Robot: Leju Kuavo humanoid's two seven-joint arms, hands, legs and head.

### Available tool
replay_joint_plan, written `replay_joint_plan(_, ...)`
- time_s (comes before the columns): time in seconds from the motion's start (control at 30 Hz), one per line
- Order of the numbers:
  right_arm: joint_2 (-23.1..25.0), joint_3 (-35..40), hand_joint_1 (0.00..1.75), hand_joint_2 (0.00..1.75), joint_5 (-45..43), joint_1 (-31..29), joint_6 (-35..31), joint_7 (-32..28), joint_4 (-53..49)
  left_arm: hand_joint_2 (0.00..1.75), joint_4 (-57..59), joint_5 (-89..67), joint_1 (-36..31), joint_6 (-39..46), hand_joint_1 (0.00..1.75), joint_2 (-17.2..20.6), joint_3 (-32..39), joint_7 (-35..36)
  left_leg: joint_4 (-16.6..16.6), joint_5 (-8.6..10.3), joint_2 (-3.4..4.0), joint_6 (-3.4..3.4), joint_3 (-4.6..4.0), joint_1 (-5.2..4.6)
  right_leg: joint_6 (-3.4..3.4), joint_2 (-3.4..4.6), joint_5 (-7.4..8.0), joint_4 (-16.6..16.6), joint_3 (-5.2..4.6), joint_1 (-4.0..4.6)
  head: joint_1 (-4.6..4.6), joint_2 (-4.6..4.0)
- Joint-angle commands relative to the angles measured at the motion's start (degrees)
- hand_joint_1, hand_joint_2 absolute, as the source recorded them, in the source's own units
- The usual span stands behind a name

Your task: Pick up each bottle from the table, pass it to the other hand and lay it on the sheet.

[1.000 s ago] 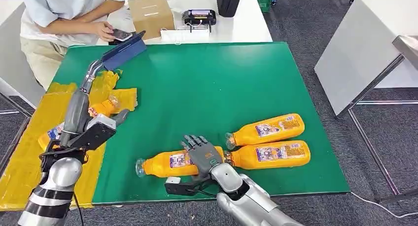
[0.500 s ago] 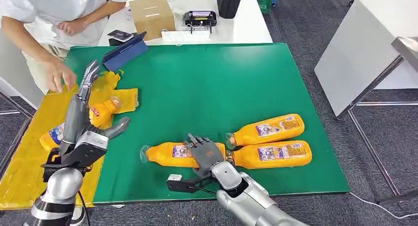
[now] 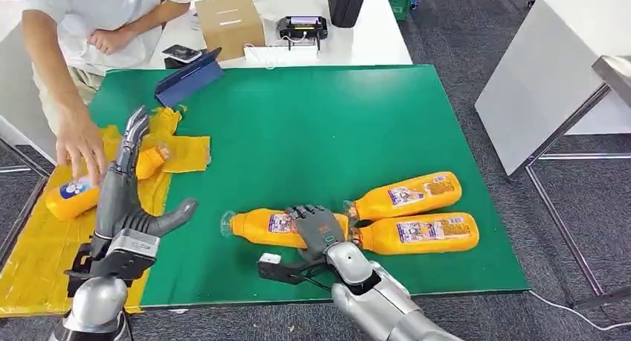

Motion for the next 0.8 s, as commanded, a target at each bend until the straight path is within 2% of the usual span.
replay_joint_plan(0.03,-0.92,-6.75,1.75,1.75,-2.15,4.48,-10.46,-3.83,-7.65,1.75,-1.41,4.25,1.88,-2.1,0.0,-1.8,-0.44,-1.69,-0.03,-0.04,-0.2,-0.04,0.09,0.05,-0.05,0.02,-0.08,-0.05,0.15,0.02,-0.02,0.0)
replay_joint_plan(0.13,-1.4,-12.11,1.75,1.75,-5.85,10.42,-18.98,-9.69,-22.61,1.75,-2.98,5.21,5.28,-3.56,0.0,-1.9,-2.7,-3.11,0.0,-0.08,-0.15,-0.04,0.03,0.04,-0.03,0.08,-0.09,-0.03,0.09,0.02,0.02,0.0)
replay_joint_plan(0.2,-1.42,-15.27,1.75,1.75,-11.54,13.46,-22.68,-15.18,-29.99,1.75,-2.16,6.74,6.75,-4.72,0.0,-1.84,-4.66,-3.93,0.05,-0.18,-0.13,-0.04,-0.03,0.05,-0.03,0.18,-0.17,0.02,0.04,0.02,0.0,0.0)
replay_joint_plan(0.3,-0.73,-18.72,1.75,1.75,-18.28,16.28,-28.4,-22.76,-37.55,1.75,-0.12,17.98,9.81,-8.35,0.0,-3.32,-4.77,-7.18,0.02,-0.18,-0.28,-0.03,-0.14,0.02,-0.01,0.04,-0.21,0.0,-0.04,-0.01,-0.02,0.0)
replay_joint_plan(0.37,0.76,-21.5,1.75,1.75,-21.62,18.08,-28.57,-28.0,-40.76,1.75,2.53,20.38,11.02,-9.72,0.0,-3.72,-4.61,-7.24,0.0,-0.25,-0.27,-0.03,-0.03,0.03,0.0,0.08,-0.28,-0.03,0.08,-0.02,-0.02,0.0)
replay_joint_plan(0.43,1.5,-22.41,1.75,1.75,-23.97,19.2,-28.57,-31.7,-43.14,1.75,5.51,22.79,11.7,-11.77,0.0,-4.38,-4.37,-7.48,-0.04,-0.15,-0.14,-0.01,-0.29,-0.03,0.03,0.04,-0.12,-0.02,-0.24,-0.04,0.0,0.0)
replay_joint_plan(0.53,1.06,-20.88,1.75,1.75,-27.17,19.79,-28.57,-33.06,-44.57,1.75,8.49,23.0,11.66,-12.53,0.0,-5.21,-5.2,-7.39,-0.05,-0.33,-0.23,0.0,-0.04,0.0,-0.03,0.11,-0.24,-0.06,0.01,-0.02,-0.02,0.0)
replay_joint_plan(0.63,0.85,-19.44,1.75,1.75,-27.9,19.65,-28.57,-33.45,-44.22,1.75,10.42,23.5,11.06,-13.17,0.0,-5.59,-5.68,-6.26,-0.05,-0.24,-0.19,0.0,-0.26,-0.03,0.02,0.03,-0.13,-0.06,-0.23,-0.02,-0.02,0.0)
replay_joint_plan(0.7,0.49,-17.77,1.75,1.75,-28.18,19.06,-28.57,-33.27,-42.9,1.75,11.85,23.75,10.46,-13.53,0.0,-5.67,-6.0,-5.53,-0.06,-0.34,-0.3,-0.03,-0.01,0.03,-0.02,0.1,-0.23,-0.1,0.06,0.0,-0.02,0.0)
replay_joint_plan(0.73,0.1,-16.11,1.75,1.75,-29.77,18.72,-27.04,-32.8,-42.02,1.75,12.32,24.5,10.15,-14.28,0.0,-5.65,-6.3,-5.08,-0.07,-0.24,-0.17,0.0,-0.23,-0.02,0.02,0.06,-0.12,-0.08,-0.2,-0.02,0.0,0.0)
replay_joint_plan(0.8,0.13,-13.93,1.75,1.75,-30.66,18.29,-24.44,-32.36,-40.12,1.75,12.57,24.67,9.72,-14.58,0.0,-5.57,-6.62,-5.03,-0.06,-0.38,-0.19,-0.04,0.06,0.05,-0.04,0.24,-0.23,-0.12,0.1,0.01,-0.02,0.0)
